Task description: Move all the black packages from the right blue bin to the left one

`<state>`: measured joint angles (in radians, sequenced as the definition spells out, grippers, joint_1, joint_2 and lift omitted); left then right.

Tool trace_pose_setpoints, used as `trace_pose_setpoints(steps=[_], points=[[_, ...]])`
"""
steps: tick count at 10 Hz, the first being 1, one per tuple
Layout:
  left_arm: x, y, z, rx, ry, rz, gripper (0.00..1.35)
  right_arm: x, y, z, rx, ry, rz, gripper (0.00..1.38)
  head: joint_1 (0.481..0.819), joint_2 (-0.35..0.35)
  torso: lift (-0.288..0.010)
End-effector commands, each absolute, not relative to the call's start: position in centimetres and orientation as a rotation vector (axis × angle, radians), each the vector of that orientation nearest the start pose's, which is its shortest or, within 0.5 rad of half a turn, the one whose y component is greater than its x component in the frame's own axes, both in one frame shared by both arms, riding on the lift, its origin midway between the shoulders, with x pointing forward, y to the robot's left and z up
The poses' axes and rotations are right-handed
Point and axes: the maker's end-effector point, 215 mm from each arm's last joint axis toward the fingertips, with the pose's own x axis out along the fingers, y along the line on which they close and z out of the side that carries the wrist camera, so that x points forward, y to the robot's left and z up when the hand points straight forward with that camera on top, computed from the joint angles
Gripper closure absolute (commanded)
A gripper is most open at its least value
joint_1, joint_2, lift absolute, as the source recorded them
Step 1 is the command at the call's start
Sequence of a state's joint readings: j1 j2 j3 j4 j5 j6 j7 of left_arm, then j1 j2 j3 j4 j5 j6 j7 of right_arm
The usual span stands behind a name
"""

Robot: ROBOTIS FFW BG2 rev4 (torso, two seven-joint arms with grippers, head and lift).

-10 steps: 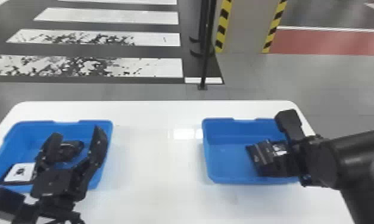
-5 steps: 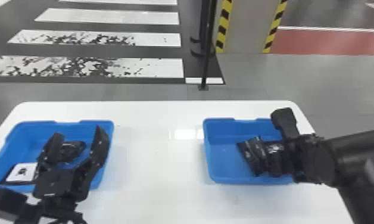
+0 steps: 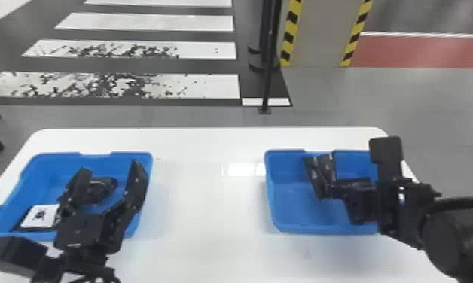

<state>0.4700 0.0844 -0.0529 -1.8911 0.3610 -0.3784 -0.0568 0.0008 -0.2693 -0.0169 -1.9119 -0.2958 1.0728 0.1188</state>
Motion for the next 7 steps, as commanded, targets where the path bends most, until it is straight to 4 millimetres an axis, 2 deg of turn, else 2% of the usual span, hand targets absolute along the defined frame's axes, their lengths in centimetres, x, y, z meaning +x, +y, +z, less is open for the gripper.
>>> trace_pose_setpoints(steps=[1,3,4,5,7], points=[[44.0,23.2,-29.6,-0.306,-0.227,-0.054,0.1,52.2,-24.4,-41.9,0.115,0.612,0.251,1.14,0.695,-0.026,-0.132],[44.0,23.2,-29.2,-0.324,-0.242,-0.052,0.1,53.5,-20.5,-38.2,0.308,0.466,0.447,1.14,0.695,0.002,-0.132],[44.0,22.9,-29.0,-0.341,-0.247,-0.057,0.1,53.6,-17.7,-37.1,0.396,0.435,0.541,1.14,0.695,0.013,-0.132],[43.9,22.6,-28.5,-0.352,-0.263,-0.062,0.1,53.2,-13.6,-36.3,0.488,0.437,0.665,1.14,0.695,0.041,-0.132],[44.3,20.1,-28.3,-0.418,-0.253,-0.115,0.1,50.8,-7.3,-35.3,0.562,0.476,0.829,1.14,0.695,0.109,-0.132]])
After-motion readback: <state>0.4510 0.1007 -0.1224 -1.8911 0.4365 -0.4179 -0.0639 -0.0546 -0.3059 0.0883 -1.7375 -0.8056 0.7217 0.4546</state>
